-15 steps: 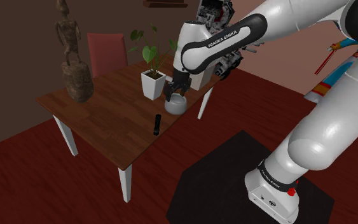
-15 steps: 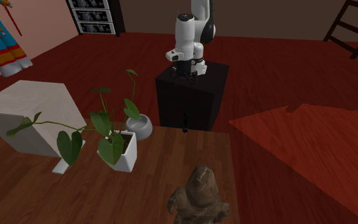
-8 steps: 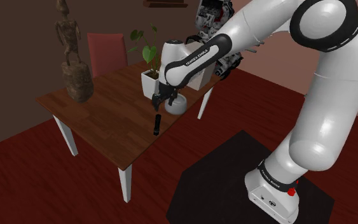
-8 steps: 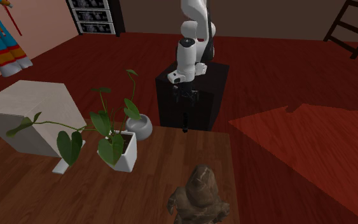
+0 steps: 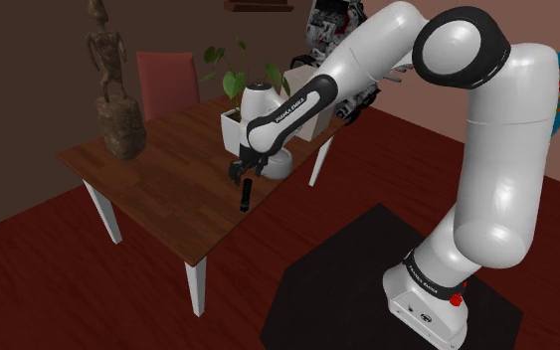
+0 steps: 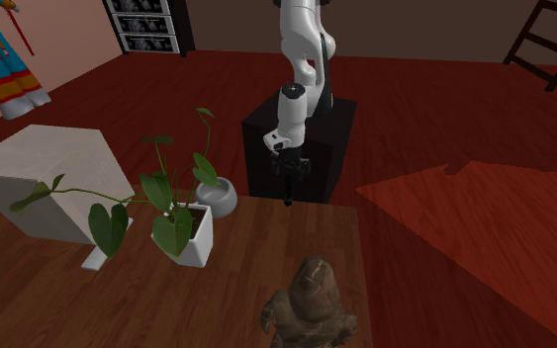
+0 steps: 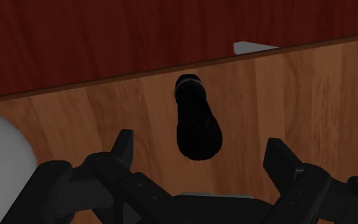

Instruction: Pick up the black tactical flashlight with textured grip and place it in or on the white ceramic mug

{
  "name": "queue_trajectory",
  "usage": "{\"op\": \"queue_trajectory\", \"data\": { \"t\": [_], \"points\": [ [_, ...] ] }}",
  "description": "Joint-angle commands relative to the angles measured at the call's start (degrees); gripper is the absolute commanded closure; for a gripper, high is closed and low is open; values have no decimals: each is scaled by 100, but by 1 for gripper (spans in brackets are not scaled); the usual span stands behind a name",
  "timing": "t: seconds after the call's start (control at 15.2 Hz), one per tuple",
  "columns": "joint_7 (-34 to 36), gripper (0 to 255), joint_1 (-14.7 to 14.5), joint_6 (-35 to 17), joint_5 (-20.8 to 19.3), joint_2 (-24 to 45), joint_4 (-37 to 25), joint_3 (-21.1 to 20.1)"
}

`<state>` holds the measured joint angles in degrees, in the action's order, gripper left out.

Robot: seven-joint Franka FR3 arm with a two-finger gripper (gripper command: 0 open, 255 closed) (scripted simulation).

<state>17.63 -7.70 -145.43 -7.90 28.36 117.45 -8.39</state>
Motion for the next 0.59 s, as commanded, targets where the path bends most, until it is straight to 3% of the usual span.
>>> {"op": "queue_trajectory", "data": {
  "t": [0.0, 0.53],
  "points": [
    [26, 0, -22, -132, -39, 164, -32, 30],
    [42, 0, -36, -216, -62, 267, -51, 51]
  ]
}}
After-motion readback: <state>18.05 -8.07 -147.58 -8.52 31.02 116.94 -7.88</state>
